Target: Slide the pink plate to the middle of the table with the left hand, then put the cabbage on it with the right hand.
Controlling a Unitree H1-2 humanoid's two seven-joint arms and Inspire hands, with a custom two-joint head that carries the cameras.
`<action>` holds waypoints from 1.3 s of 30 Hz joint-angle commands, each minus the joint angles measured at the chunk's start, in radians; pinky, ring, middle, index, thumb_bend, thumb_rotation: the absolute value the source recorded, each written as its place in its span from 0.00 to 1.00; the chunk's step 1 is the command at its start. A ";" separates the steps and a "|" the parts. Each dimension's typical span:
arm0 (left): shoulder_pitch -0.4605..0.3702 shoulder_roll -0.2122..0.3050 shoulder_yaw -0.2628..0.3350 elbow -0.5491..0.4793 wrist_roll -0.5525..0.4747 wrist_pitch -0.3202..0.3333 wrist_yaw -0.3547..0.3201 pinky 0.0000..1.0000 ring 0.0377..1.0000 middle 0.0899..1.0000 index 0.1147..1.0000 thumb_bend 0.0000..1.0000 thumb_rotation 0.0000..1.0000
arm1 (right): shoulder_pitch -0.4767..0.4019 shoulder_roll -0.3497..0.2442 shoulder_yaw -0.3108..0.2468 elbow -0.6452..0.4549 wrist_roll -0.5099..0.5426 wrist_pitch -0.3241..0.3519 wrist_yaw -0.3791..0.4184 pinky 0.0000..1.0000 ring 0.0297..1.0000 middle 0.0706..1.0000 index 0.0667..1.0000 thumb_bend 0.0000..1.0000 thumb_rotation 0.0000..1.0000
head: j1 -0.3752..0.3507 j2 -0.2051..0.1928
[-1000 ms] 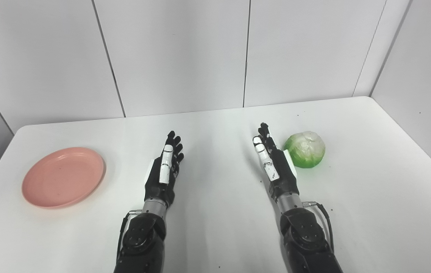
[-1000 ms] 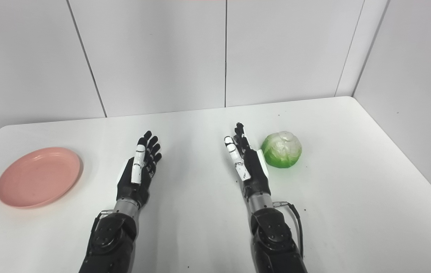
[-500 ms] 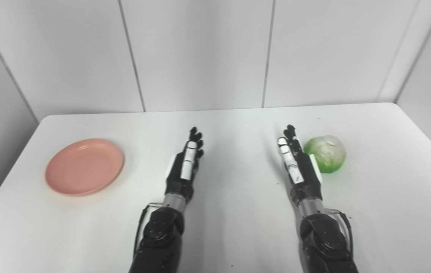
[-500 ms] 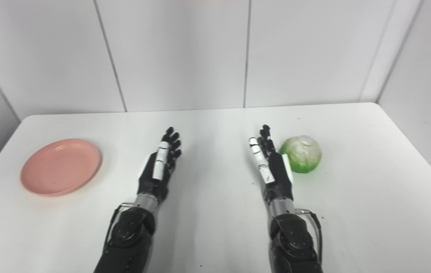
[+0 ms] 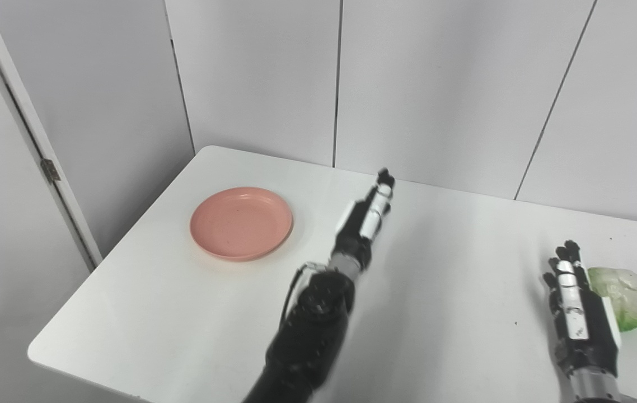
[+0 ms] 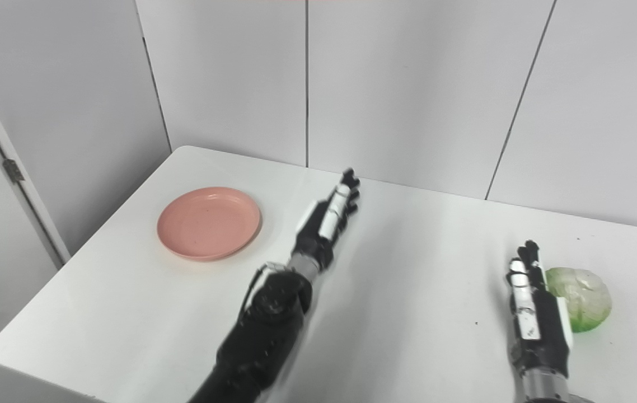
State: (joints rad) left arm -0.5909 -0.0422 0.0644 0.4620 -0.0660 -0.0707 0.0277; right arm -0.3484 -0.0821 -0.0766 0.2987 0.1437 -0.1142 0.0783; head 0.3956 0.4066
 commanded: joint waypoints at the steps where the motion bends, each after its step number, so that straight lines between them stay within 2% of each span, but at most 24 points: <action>1: -0.060 0.056 0.020 -0.056 0.008 0.031 0.012 1.00 1.00 1.00 1.00 0.72 1.00 | -0.003 -0.012 0.003 -0.014 -0.018 -0.045 0.002 1.00 1.00 1.00 1.00 0.60 0.88 | 0.010 -0.006; 3: -0.069 0.093 0.050 -0.073 0.005 0.054 0.029 0.99 0.96 0.96 0.94 0.76 1.00 | 0.000 -0.015 0.004 -0.025 -0.021 -0.033 0.003 1.00 1.00 1.00 1.00 0.57 0.90 | 0.018 -0.012; 6: -0.084 0.124 0.106 -0.084 -0.009 0.053 0.072 0.94 0.91 0.90 0.87 0.76 1.00 | 0.005 -0.010 0.004 -0.039 -0.016 -0.021 0.002 1.00 1.00 1.00 1.00 0.57 0.90 | 0.020 -0.017; 7: -0.087 0.129 0.113 -0.086 -0.011 0.053 0.075 0.93 0.90 0.89 0.87 0.76 1.00 | 0.006 -0.009 0.004 -0.042 -0.016 -0.019 0.001 1.00 1.00 1.00 1.00 0.56 0.90 | 0.020 -0.017; 10: -0.092 0.191 0.152 -0.084 -0.041 0.056 0.065 0.89 0.87 0.86 0.85 0.76 1.00 | 0.007 -0.005 0.002 -0.047 -0.008 -0.028 0.006 1.00 1.00 1.00 1.00 0.53 0.89 | 0.020 -0.017; 14: -0.089 0.244 0.202 -0.076 -0.081 0.061 0.070 0.76 0.79 0.78 0.76 0.81 1.00 | 0.015 0.004 0.002 -0.078 -0.007 -0.003 -0.001 1.00 1.00 1.00 1.00 0.51 0.89 | 0.022 -0.018; 16: -0.085 0.278 0.222 -0.051 -0.081 0.042 0.077 0.74 0.78 0.76 0.74 0.80 1.00 | 0.017 0.002 0.007 -0.093 -0.020 0.011 -0.004 1.00 1.00 1.00 1.00 0.50 0.90 | 0.022 -0.018; 19: -0.072 0.332 0.245 -0.022 -0.077 0.038 0.081 0.73 0.77 0.75 0.72 0.79 1.00 | 0.019 0.005 0.006 -0.101 -0.006 0.018 0.003 1.00 1.00 1.00 1.00 0.48 0.90 | 0.028 -0.024; 20: -0.070 0.343 0.250 -0.016 -0.079 0.039 0.082 0.74 0.77 0.74 0.71 0.80 1.00 | 0.020 0.007 0.004 -0.104 0.004 0.024 0.006 1.00 1.00 1.00 1.00 0.50 0.88 | 0.028 -0.024; 23: -0.061 0.384 0.281 0.010 -0.124 0.039 0.050 0.77 0.77 0.74 0.70 0.81 1.00 | 0.025 0.005 0.009 -0.113 -0.006 0.021 0.003 1.00 1.00 1.00 1.00 0.49 0.87 | 0.030 -0.022; 28: -0.049 0.419 0.315 0.036 -0.159 0.018 0.038 0.77 0.76 0.73 0.70 0.80 1.00 | 0.023 0.006 0.009 -0.109 0.006 0.012 0.010 1.00 1.00 1.00 1.00 0.48 0.87 | 0.030 -0.022; 30: -0.041 0.440 0.323 0.057 -0.153 -0.001 0.036 0.76 0.75 0.73 0.70 0.79 1.00 | 0.029 0.005 0.016 -0.127 -0.012 0.024 0.001 1.00 1.00 1.00 1.00 0.46 0.90 | 0.030 -0.022; 36: -0.036 0.484 0.332 0.143 -0.142 -0.064 0.036 0.74 0.76 0.75 0.72 0.79 1.00 | 0.034 0.016 0.007 -0.159 0.045 0.073 0.019 1.00 1.00 1.00 1.00 0.44 0.87 | 0.038 -0.021; 39: -0.030 0.494 0.333 0.186 -0.143 -0.099 0.036 0.78 0.77 0.75 0.72 0.82 1.00 | 0.036 0.017 0.010 -0.169 0.050 0.083 0.016 1.00 1.00 1.00 1.00 0.44 0.86 | 0.039 -0.020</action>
State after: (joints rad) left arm -0.5926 0.4141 0.3971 0.6585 -0.2102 -0.1136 0.0667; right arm -0.2917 -0.0695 -0.0642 0.1656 0.1847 -0.0396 0.0880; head 0.4357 0.3866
